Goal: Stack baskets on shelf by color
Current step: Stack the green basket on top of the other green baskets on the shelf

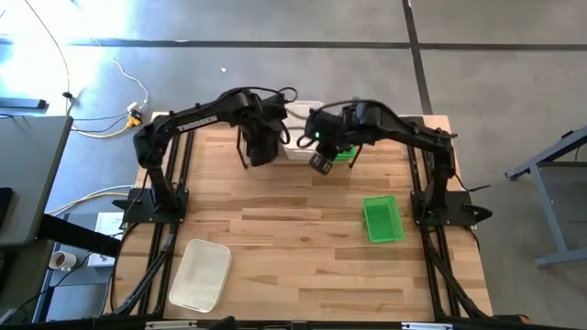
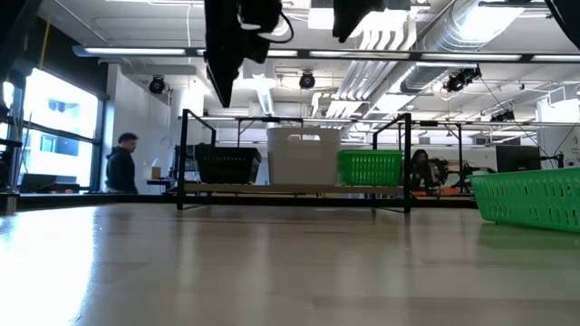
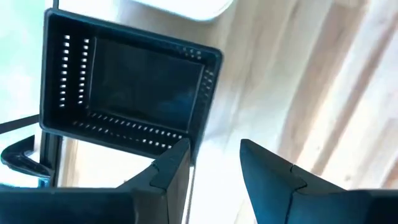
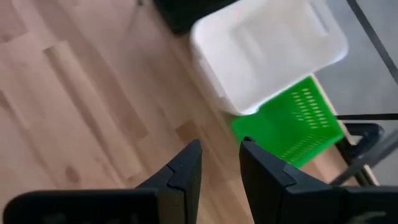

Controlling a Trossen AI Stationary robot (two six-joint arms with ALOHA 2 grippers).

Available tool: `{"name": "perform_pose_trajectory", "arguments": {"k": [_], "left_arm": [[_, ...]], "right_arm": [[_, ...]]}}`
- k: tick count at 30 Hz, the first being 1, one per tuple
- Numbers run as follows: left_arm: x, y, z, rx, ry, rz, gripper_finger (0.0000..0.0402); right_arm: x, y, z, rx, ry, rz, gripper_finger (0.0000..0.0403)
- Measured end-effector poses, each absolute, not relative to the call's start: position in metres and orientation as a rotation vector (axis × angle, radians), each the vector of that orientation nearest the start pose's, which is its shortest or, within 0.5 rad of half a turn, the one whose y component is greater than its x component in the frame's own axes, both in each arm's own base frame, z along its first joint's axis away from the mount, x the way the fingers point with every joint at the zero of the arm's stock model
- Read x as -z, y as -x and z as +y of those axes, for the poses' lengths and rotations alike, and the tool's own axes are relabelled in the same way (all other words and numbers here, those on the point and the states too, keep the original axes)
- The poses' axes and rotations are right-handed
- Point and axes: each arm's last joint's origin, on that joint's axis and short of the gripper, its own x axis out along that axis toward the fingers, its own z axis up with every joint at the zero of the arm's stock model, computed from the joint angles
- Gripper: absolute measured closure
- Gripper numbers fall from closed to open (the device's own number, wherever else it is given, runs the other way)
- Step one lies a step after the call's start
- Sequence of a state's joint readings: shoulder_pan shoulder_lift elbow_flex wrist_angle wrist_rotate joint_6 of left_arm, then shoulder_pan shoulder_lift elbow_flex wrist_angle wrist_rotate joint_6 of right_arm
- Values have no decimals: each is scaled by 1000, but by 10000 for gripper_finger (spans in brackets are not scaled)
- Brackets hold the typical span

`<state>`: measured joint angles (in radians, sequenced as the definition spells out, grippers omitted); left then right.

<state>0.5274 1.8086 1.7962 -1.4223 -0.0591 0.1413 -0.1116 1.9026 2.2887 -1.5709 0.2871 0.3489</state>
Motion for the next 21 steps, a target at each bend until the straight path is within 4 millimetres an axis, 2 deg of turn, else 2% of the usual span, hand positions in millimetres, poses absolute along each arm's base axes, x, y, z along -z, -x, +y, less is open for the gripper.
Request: {"name": "perform_pose_trajectory", "arguments": {"k": [4,9,15,21], "left_arm": [[-341,-282,165,-376,228,1359,271],[-339,-262,152,-400,236,1317,271],[-334,-241,132,-437,264,1228,271],[-331,-228,115,-465,312,1184,271]], "right_arm": [[-408,-345,-28,554,-187,1114,306],[-387,-335,-6,574,-201,1193,306],[-367,-309,16,590,-253,1277,306],[-348,-278,32,521,-333,1363,306]]}}
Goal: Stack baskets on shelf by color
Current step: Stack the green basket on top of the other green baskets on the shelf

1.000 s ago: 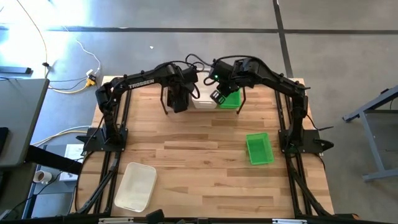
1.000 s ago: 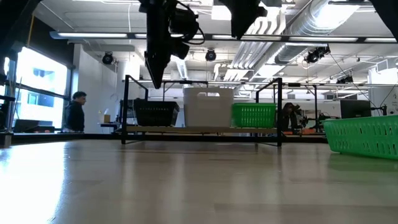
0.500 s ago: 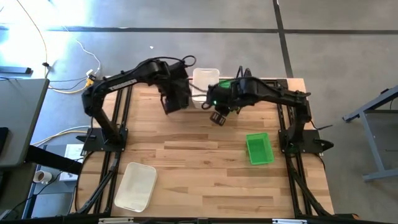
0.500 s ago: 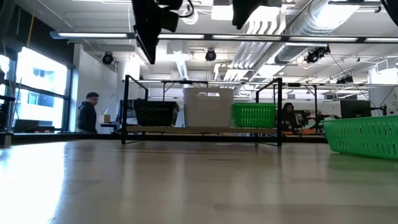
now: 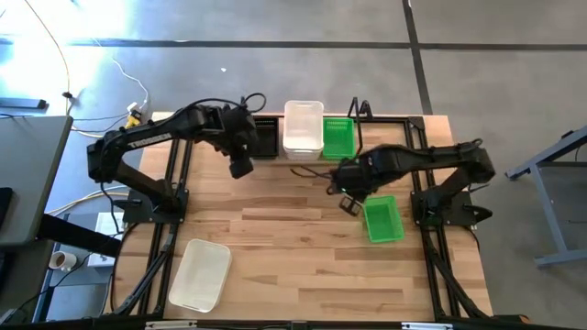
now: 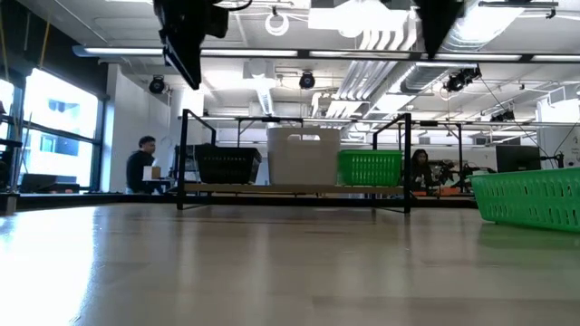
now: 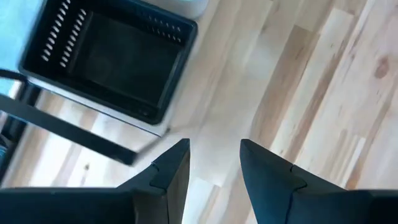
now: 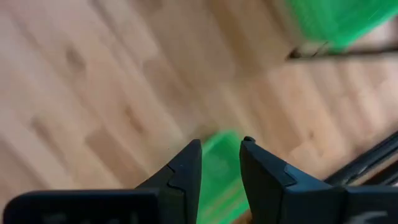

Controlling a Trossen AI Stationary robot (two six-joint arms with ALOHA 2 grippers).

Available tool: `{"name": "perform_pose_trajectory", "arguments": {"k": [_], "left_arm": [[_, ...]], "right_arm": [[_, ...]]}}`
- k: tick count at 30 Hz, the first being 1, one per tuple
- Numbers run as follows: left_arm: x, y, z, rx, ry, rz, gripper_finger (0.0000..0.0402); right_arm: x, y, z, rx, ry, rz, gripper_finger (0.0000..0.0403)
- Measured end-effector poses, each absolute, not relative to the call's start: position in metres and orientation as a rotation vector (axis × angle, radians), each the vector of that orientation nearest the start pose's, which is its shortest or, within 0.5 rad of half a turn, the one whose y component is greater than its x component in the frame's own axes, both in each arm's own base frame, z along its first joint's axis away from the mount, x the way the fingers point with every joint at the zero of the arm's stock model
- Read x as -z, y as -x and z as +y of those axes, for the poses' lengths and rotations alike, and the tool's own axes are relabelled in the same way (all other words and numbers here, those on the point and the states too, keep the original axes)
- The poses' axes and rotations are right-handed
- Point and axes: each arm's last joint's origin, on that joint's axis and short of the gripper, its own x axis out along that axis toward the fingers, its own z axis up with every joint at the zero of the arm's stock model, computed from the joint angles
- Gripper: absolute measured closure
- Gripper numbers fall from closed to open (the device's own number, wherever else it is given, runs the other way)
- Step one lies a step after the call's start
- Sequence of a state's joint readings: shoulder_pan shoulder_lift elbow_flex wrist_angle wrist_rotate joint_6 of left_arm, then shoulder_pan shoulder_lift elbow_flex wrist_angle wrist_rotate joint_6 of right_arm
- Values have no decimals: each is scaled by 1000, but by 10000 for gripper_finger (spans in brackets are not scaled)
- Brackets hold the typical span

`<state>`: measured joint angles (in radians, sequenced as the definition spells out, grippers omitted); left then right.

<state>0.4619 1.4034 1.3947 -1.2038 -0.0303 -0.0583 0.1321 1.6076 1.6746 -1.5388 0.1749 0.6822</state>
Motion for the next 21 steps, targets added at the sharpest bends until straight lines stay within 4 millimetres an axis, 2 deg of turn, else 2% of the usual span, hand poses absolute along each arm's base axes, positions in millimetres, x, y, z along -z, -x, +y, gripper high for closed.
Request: {"name": "perform_pose_trajectory", "arguments": {"k": [5,12,21], "left_arm": [[-329,-228,100,-460,340,1183,271],[-330,-233,86,-421,314,1183,271],[-330,-236,76,-484,441,1157,271]], "right_arm": [[-328,-246,45,413,-400,1426,306],[-302,-204,61,248,-418,1428,306],[-275,-180,86,127,-306,1488,287]]}}
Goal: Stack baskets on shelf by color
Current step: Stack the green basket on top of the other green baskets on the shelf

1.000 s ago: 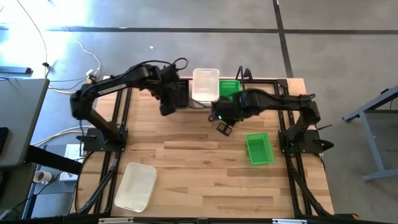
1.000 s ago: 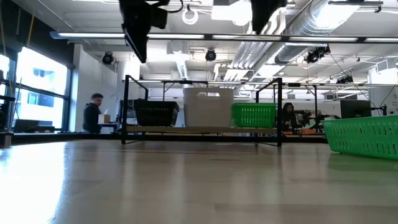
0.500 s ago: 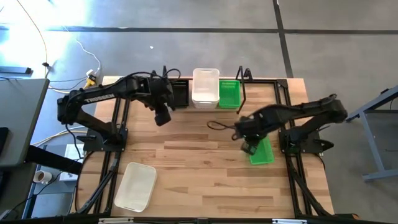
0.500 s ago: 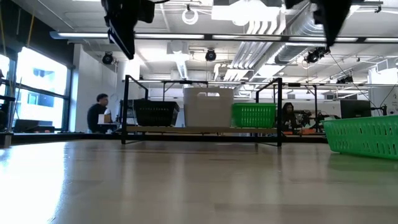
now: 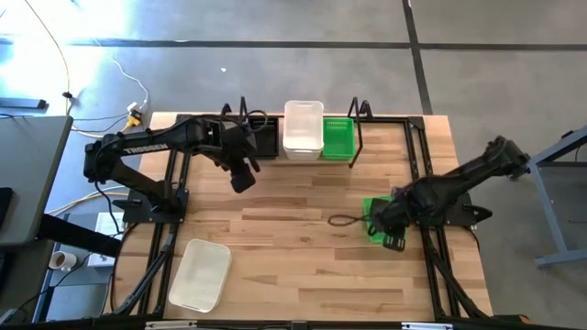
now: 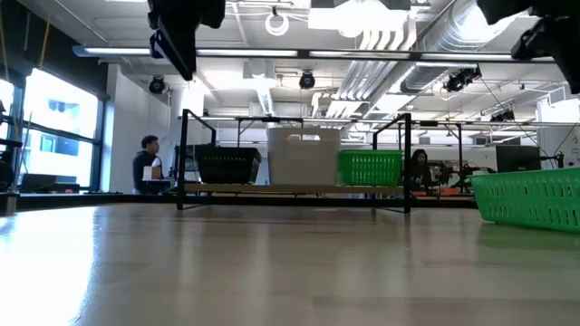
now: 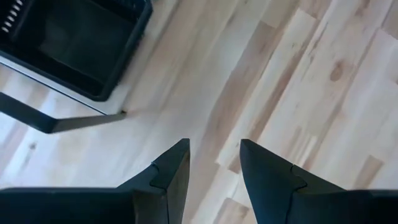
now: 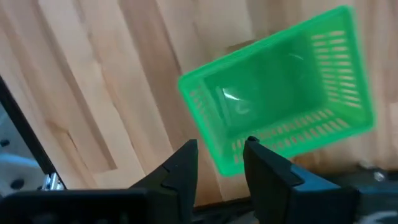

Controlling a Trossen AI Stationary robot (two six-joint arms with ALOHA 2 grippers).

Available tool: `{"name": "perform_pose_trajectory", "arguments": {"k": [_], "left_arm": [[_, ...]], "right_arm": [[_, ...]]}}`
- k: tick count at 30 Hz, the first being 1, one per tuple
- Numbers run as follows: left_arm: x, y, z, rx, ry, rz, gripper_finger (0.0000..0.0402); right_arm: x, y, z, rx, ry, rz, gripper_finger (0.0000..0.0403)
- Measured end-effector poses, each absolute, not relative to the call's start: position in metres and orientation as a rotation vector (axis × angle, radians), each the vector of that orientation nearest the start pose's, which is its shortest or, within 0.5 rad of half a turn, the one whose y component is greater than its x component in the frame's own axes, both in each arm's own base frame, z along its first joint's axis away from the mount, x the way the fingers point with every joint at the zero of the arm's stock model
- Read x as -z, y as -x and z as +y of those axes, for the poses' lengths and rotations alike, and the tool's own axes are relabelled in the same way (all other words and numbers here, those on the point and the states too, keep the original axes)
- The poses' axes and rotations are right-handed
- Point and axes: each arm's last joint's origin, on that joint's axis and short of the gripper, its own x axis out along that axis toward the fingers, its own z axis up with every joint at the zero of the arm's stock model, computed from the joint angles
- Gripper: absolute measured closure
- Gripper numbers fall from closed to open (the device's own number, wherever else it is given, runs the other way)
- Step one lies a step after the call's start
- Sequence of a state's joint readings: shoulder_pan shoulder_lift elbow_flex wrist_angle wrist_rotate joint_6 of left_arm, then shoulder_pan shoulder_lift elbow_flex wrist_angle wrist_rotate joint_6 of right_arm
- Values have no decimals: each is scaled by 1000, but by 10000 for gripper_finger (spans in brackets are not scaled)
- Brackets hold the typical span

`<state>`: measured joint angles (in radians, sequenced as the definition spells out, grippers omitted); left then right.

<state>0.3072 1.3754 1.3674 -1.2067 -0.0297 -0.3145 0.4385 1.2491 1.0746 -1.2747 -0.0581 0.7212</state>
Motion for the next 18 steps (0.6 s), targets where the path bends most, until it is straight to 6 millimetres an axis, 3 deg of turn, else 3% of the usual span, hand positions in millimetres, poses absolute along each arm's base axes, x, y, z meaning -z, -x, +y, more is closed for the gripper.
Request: {"name": "perform_pose_trajectory", "arguments": {"k": [7,18], "left_arm": [[-330,-242,55,-435,437,1163,271],[-330,-246,31,-389,415,1170,271]], "right_arm": [[-247,-173,108,46,-264,1470,252],[-207,-165,116,15,-222,1434,249]]}}
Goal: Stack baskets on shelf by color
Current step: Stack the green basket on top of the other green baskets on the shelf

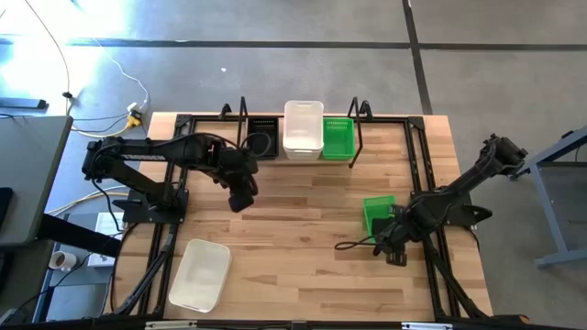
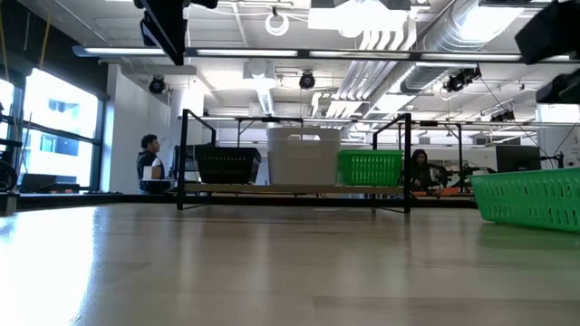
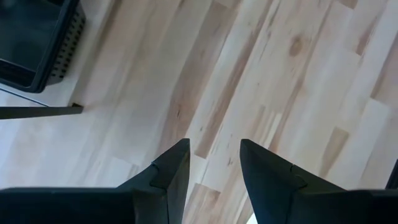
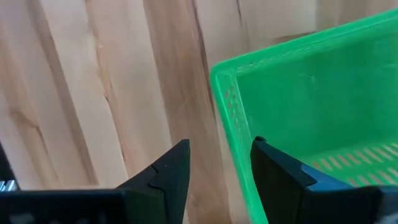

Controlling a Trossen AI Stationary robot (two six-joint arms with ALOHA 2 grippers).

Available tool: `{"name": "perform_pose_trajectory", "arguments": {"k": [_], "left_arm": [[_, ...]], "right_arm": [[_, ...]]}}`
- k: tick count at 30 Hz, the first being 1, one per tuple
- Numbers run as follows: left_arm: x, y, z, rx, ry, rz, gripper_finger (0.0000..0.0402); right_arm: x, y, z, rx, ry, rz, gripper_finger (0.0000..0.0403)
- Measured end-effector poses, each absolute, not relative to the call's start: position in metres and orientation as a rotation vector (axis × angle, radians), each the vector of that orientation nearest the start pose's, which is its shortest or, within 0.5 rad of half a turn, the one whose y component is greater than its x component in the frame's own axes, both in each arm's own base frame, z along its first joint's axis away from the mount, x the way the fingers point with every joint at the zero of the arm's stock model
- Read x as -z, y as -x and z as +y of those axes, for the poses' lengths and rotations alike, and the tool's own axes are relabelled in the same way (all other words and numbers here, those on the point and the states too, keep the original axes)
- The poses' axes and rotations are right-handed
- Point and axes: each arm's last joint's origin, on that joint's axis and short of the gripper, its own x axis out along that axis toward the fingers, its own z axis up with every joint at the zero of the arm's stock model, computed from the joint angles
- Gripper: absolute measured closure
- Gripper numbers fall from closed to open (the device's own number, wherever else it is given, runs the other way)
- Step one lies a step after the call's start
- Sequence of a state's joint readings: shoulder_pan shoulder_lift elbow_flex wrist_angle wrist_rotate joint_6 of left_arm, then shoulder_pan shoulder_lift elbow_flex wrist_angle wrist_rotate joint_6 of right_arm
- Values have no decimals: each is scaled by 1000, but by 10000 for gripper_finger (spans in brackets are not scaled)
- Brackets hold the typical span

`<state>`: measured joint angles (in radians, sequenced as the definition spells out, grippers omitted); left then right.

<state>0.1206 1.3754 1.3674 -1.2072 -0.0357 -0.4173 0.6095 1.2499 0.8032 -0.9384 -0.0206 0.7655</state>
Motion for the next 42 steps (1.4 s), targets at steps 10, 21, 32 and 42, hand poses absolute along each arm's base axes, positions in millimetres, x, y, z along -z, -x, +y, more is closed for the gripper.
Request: {"name": "perform_pose_trajectory", "arguments": {"k": [10,21,32,42], "left_arm": [[-330,-246,27,-375,403,1173,271],[-330,-246,28,-383,348,1172,271],[-330,-246,28,-346,260,1183,271],[-330,-246,29,-299,173,1195,271]], "right_arm": [[-171,-155,110,65,-276,1451,252],[-171,-164,109,32,-383,1422,394],[-213,-194,109,51,-502,1252,401],[-278,-228,93,94,-537,978,402]]}}
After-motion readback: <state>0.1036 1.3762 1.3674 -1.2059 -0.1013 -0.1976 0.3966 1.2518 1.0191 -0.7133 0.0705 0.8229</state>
